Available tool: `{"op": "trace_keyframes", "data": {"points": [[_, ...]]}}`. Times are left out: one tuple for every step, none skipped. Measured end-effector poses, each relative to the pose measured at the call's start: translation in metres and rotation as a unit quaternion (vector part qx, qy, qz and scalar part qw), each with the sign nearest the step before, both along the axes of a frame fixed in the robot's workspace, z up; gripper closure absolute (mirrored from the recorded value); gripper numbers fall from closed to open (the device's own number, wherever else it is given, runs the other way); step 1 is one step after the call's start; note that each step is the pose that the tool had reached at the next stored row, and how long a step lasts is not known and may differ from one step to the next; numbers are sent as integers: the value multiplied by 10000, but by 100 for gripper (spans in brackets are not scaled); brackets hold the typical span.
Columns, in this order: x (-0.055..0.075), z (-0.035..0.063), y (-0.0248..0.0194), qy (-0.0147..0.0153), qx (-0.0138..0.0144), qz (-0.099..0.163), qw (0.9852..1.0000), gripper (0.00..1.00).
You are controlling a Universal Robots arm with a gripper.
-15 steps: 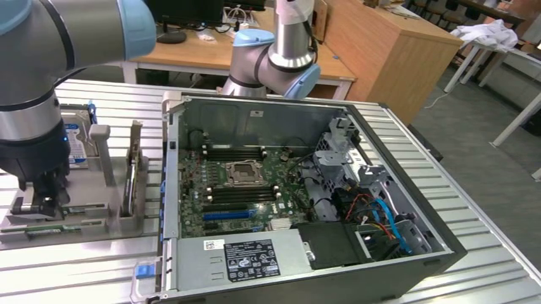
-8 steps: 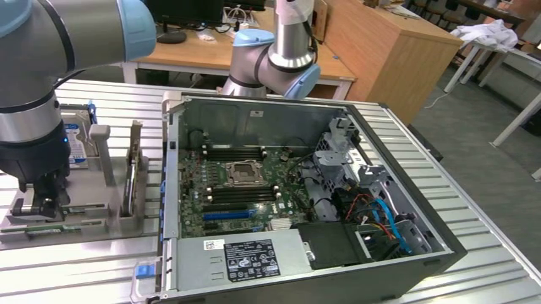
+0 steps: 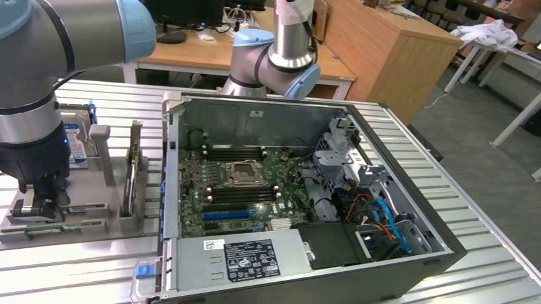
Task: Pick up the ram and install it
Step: 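Pick up the ram and move it above insertion slot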
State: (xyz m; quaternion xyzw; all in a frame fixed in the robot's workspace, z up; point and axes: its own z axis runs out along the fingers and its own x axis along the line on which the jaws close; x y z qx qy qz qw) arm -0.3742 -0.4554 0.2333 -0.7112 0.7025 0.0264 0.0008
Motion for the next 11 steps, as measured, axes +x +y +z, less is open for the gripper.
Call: {"op": "trace_keyframes", "data": {"points": [[0,-8,0,0,0,0,10000,63],[0,-17,0,0,0,0,10000,63],[0,-25,-1,0,0,0,10000,63],[0,-34,-1,0,0,0,10000,63],[0,-44,-1,0,0,0,10000,63],[0,-53,-1,0,0,0,10000,63],[0,-62,-1,0,0,0,10000,63],[0,-72,-2,0,0,0,10000,63],[0,-81,-2,0,0,0,10000,63],[0,-90,-2,0,0,0,10000,63],[0,-99,-2,0,0,0,10000,63]]}}
